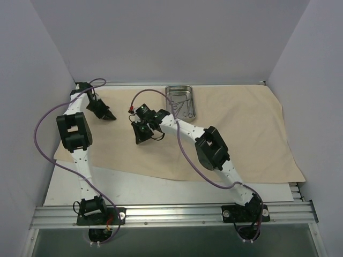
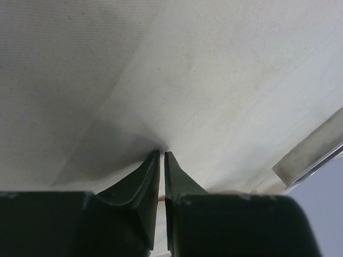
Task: Open and lay out the surgical kit
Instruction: Smooth out the surgical kit at the center of the board.
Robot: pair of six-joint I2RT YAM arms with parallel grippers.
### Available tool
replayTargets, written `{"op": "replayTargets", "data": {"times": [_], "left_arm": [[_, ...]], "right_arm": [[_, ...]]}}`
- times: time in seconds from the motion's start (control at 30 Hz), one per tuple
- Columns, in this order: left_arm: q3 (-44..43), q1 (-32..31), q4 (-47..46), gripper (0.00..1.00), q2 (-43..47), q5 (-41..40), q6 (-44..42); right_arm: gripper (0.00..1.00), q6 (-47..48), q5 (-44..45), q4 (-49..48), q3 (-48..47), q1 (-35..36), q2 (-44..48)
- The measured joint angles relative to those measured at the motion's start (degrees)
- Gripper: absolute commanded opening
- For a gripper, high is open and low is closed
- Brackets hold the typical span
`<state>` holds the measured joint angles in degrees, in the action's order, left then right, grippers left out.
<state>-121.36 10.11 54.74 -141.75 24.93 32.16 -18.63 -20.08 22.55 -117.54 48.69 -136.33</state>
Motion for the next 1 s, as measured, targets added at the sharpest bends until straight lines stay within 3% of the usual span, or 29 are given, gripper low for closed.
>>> {"op": "replayTargets", "data": {"times": [0.3,0.73,0.83,1.0], "left_arm": [[-4.1,0.8,4.4,0.11,-2.8,1.3,0.7],[-8.3,3.6,8.7,0.11,-5.5,2.6,1.6],[-4.7,3.7,7.0,0.11,-3.5,2.7,1.8],[-2.3,3.5,5.4,0.14,-1.7,1.7,1.8]], "right_arm": [[0.0,-0.5,-0.4,-3.2,0.4,1.9,-4.5],[0.0,3.1,-2.5,-7.5,24.2,16.0,10.1],[0.0,2.5,-2.1,-5.3,26.5,15.5,12.2],[0.0,-0.1,-0.4,-2.6,21.9,7.8,12.6]]}}
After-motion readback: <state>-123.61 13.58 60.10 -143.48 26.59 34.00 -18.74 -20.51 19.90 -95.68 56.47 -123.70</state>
